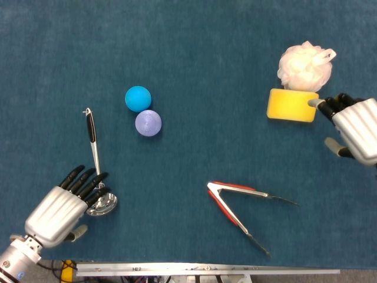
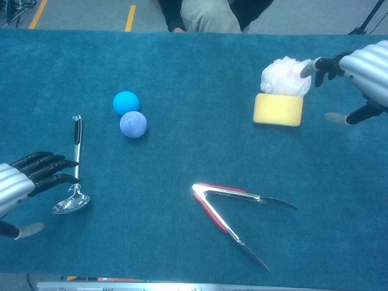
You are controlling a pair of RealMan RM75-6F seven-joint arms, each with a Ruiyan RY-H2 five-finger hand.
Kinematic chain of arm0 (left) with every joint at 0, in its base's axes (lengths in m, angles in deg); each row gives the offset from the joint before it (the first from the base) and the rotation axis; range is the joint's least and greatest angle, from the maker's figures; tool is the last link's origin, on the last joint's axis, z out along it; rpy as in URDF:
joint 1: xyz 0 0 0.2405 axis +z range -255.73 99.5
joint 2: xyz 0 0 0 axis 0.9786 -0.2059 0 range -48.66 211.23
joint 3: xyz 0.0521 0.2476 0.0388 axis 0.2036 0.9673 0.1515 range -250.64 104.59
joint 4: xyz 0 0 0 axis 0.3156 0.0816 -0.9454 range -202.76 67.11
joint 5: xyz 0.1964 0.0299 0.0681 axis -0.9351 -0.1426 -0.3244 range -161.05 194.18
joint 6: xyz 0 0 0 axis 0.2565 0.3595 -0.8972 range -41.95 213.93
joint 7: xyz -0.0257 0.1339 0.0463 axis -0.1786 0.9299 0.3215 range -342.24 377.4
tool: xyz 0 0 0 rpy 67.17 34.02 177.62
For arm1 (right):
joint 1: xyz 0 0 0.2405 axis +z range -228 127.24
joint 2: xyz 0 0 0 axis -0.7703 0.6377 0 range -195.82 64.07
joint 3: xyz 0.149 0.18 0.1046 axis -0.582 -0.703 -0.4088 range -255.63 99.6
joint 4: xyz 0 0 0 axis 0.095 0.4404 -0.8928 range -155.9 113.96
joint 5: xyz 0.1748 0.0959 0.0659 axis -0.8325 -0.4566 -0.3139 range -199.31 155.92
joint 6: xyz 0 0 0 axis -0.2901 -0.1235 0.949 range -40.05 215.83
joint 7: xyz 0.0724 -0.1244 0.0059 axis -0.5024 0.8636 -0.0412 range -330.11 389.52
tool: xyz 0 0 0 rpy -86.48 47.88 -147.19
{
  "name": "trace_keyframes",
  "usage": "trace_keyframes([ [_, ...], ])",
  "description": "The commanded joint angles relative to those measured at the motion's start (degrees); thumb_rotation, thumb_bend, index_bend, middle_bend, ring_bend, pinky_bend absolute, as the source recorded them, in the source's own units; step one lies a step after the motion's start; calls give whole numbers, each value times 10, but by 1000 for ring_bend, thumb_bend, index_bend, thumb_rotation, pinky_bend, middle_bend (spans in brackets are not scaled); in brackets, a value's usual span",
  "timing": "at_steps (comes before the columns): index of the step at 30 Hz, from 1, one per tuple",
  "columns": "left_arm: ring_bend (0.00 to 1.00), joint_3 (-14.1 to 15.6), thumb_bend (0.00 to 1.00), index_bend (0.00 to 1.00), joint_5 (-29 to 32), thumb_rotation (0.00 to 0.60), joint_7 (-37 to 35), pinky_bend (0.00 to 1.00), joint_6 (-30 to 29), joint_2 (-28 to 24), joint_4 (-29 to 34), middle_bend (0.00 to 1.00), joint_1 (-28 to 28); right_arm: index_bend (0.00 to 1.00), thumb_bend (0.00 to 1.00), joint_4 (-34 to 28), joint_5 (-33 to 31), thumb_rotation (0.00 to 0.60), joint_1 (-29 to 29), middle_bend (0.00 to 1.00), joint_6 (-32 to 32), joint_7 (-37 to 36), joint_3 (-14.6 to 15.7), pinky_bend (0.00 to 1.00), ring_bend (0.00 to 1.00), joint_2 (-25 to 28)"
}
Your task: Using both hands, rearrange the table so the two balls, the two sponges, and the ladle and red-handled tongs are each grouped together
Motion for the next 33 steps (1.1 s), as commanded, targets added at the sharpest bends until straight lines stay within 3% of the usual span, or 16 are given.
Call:
trace_keyframes([
  [1, 23, 1, 223, 172, -7, 600, -20, 45, -4, 15, -21, 72, -4, 263, 199, 1, 0, 600, -1, 407, 1, -1, -1, 641, 339, 0],
  [19, 23, 0, 223, 225, 12, 600, -104, 45, -10, 82, -108, 93, -12, 291, 198, 1, 3, 600, -16, 410, 0, -9, -12, 641, 339, 4],
  [33, 44, -6, 223, 360, 43, 600, -140, 45, -8, 100, -142, 143, -16, 319, 198, 3, 10, 600, -22, 413, 1, -29, -21, 641, 339, 6],
])
